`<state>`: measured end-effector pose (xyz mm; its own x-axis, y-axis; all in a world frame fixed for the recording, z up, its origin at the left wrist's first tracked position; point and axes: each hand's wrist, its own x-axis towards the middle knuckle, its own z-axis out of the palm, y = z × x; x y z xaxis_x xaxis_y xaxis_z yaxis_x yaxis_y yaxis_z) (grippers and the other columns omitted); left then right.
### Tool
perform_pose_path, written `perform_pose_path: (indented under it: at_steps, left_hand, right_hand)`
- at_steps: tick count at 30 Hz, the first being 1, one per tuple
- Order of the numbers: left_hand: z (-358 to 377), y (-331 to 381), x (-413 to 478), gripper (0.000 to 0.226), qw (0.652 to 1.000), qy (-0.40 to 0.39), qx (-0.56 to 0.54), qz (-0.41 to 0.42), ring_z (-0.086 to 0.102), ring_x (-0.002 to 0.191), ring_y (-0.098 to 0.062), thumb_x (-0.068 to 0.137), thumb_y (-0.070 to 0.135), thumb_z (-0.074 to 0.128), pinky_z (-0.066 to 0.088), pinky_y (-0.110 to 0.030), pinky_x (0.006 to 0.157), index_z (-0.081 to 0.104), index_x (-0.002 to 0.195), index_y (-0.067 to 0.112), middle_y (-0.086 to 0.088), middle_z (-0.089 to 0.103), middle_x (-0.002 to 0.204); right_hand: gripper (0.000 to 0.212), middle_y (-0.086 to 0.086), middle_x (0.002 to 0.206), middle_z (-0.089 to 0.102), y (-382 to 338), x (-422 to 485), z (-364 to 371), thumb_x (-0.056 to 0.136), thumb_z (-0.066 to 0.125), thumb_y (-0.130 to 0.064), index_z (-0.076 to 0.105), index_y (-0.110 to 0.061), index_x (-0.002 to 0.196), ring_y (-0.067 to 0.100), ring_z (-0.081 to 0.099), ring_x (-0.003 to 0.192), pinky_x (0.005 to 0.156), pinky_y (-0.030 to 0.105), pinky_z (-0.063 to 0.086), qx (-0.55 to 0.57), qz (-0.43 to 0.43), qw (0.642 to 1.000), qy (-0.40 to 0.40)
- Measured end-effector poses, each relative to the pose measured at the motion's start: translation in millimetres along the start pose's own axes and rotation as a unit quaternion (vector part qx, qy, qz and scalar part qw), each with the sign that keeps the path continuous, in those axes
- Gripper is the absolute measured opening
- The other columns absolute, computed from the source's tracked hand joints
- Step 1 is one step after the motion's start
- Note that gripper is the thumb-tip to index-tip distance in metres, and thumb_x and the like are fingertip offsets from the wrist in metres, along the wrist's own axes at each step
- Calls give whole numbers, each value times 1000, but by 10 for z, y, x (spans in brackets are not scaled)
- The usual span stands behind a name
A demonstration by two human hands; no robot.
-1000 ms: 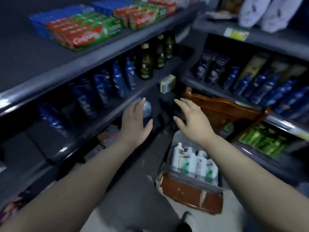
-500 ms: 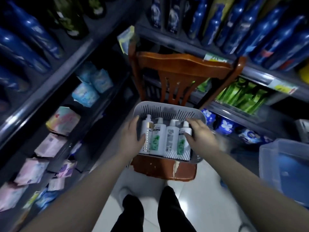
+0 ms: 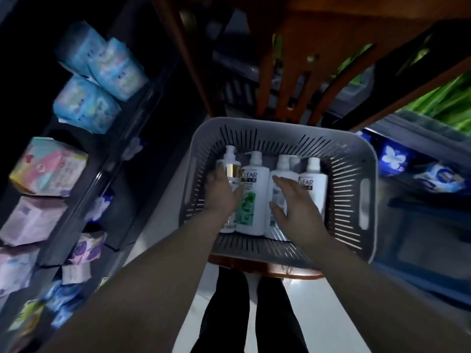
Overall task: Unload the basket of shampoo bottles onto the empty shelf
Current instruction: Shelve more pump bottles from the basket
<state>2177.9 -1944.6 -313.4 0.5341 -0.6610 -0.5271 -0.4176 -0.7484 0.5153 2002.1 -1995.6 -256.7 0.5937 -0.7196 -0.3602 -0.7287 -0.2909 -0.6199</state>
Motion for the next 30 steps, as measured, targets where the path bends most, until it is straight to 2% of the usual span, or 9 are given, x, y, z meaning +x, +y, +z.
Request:
perform_pose_path:
  at_steps: [6, 8, 10, 14, 18, 21, 23, 27, 30]
  left_hand:
    - [379, -127, 327, 90, 995, 26, -25, -95, 45, 124, -40, 91, 37, 61, 42, -46, 100, 1, 154, 14, -23, 36, 143]
    - [413, -153, 406, 89, 987, 35, -70, -141, 53, 115, -37, 87, 40, 65, 48, -47, 94, 10, 152, 14, -20, 46, 134]
    - [406, -183, 468, 77, 981, 36, -104, -162, 60, 104, -33, 83, 39, 70, 53, -46, 86, 30, 142, 10, -16, 56, 124]
    - [353, -210, 455, 62, 980, 36, -134, -145, 62, 96, -27, 82, 37, 74, 54, -38, 79, 43, 128, 8, -12, 62, 116]
    - [266, -154, 361, 61, 984, 45, -125, -122, 61, 96, -27, 80, 27, 74, 52, -35, 77, 41, 127, 8, -13, 61, 117]
    - [177, -78, 216, 65, 985, 57, -143, -73, 61, 96, -23, 78, 24, 76, 50, -31, 77, 40, 130, 10, -10, 60, 116]
    - [66, -31, 89, 67, 982, 52, -177, -38, 61, 92, -15, 77, 23, 78, 49, -25, 74, 41, 132, 13, -4, 62, 113]
    - [-280, 24, -184, 54, 960, 34, -276, -15, 61, 83, 14, 77, 24, 80, 47, -4, 61, 47, 118, 36, 23, 62, 99]
    - [-547, 23, -373, 49, 937, 22, -348, -11, 65, 88, 8, 79, 23, 79, 50, -8, 62, 52, 118, 36, 23, 68, 97]
  right_hand:
    - [55, 14, 144, 44, 158, 252, 206, 93, 58, -17, 39, -9, 144, 31, 42, 130, 107, 37, 34, 1, 5, 1000, 4]
    - [55, 16, 144, 43, 224, 272, 230, 93, 58, -14, 40, -7, 144, 32, 41, 131, 107, 35, 32, 1, 11, 1000, 4]
    - [55, 15, 144, 43, 274, 269, 231, 93, 58, -13, 39, -8, 144, 31, 40, 131, 107, 34, 32, 8, 19, 1000, 5]
    - [56, 11, 145, 42, 314, 232, 199, 93, 57, -15, 38, -11, 145, 28, 39, 132, 107, 36, 34, 24, 38, 999, 5]
    - [57, 11, 147, 40, 326, 265, 176, 94, 57, -15, 35, -10, 146, 28, 36, 135, 108, 33, 30, 28, 47, 998, -10]
    - [58, 12, 146, 41, 312, 315, 163, 94, 57, -16, 34, -10, 147, 29, 39, 132, 106, 36, 36, 42, 47, 998, -8]
    - [56, 12, 144, 43, 286, 348, 162, 95, 55, -18, 35, -11, 147, 29, 41, 130, 103, 37, 39, 51, 51, 997, 2]
    - [54, 13, 143, 44, 196, 425, 169, 96, 53, -19, 34, -9, 146, 28, 41, 129, 98, 24, 31, 61, 54, 997, -4]
    - [55, 11, 147, 41, 62, 453, 180, 98, 51, -24, 32, -11, 147, 26, 39, 133, 103, 26, 31, 78, 48, 996, -14]
